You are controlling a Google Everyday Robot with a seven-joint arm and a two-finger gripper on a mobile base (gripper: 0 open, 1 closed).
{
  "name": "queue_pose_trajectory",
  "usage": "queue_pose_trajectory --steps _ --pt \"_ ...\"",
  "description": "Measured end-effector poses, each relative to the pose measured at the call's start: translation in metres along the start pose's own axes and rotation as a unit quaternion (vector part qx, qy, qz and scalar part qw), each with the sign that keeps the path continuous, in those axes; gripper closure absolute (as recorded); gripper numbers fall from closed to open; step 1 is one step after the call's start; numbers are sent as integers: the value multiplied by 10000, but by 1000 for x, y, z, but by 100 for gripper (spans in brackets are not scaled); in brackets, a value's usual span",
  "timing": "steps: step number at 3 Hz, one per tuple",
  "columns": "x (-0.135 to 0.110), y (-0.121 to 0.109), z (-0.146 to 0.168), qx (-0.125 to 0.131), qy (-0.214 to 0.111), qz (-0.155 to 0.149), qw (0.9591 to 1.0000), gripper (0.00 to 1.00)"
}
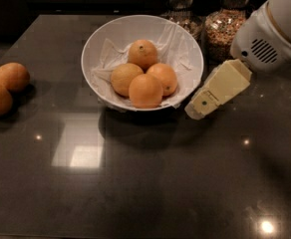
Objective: Pick orange from white bowl
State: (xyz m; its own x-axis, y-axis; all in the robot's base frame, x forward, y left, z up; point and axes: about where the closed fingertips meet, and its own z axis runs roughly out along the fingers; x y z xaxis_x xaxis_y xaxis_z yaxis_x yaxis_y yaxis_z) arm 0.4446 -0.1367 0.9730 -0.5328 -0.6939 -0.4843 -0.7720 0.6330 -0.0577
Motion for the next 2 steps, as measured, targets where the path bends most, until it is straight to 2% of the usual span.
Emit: queue_pose_trajectory --steps 1,2 --pt "-15 6 0 228 -238 582 9978 0" --pt "-43 7 36 408 -582 1060 9918 0"
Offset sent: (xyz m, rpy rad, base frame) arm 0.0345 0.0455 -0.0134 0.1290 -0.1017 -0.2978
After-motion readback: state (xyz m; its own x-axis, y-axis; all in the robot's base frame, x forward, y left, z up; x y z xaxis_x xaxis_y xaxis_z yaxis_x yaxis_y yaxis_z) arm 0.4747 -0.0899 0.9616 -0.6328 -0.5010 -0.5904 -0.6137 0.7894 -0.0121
